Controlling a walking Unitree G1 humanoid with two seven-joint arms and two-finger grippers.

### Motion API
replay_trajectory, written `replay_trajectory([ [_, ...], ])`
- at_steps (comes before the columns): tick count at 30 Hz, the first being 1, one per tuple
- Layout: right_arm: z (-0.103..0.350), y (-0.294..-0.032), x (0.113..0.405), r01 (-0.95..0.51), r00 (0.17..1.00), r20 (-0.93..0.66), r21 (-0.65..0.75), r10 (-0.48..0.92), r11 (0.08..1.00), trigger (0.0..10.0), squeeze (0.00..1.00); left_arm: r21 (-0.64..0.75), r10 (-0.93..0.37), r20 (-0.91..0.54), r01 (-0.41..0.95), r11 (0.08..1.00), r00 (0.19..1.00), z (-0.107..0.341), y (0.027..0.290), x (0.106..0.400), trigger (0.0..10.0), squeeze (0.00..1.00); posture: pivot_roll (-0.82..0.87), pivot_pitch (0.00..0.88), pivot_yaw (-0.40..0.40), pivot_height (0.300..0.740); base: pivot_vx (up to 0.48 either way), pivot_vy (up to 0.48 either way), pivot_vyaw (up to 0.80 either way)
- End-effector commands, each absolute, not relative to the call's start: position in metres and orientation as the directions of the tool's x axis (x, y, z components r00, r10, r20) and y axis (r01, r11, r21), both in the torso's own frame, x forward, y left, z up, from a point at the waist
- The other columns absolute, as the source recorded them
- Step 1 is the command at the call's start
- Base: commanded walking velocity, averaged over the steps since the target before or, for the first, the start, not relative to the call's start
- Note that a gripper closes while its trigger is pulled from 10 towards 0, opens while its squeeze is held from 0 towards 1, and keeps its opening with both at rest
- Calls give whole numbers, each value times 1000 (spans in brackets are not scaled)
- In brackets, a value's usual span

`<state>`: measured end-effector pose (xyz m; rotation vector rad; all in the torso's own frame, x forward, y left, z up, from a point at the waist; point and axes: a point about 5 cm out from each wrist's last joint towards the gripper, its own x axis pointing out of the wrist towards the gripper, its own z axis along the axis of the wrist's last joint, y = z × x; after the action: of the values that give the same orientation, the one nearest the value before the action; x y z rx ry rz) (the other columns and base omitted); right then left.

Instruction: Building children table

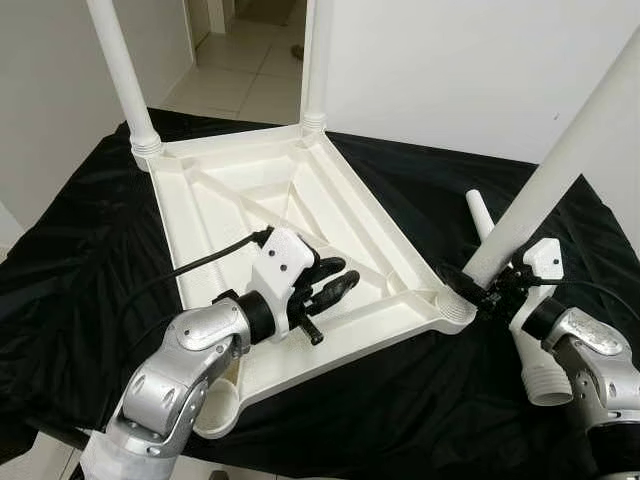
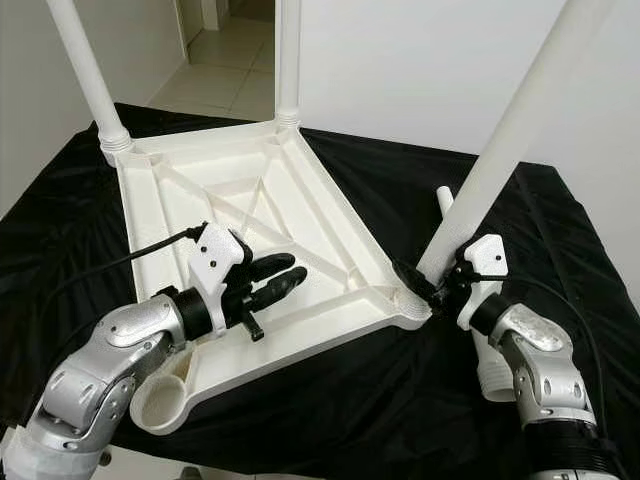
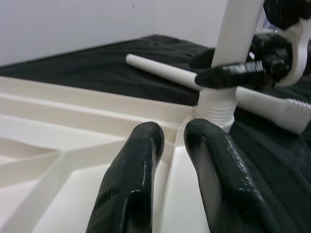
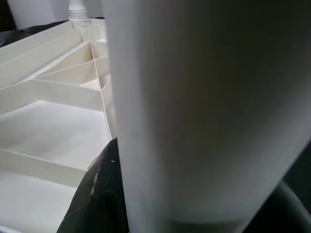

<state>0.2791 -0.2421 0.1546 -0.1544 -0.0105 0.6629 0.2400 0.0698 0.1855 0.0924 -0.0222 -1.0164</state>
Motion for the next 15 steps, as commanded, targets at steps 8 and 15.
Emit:
replay_trajectory([
  [8,142,-238,276,-617,787,-89,-74,611,784,0,0,60,-893,-70,895,441,445,177,65,230,10000,0,126,41,-50,740,0,0,0],
  [15,138,-232,279,-524,852,-74,-77,519,849,0,0,56,-899,-71,902,429,432,178,64,229,10000,0,128,36,-58,740,0,0,0],
])
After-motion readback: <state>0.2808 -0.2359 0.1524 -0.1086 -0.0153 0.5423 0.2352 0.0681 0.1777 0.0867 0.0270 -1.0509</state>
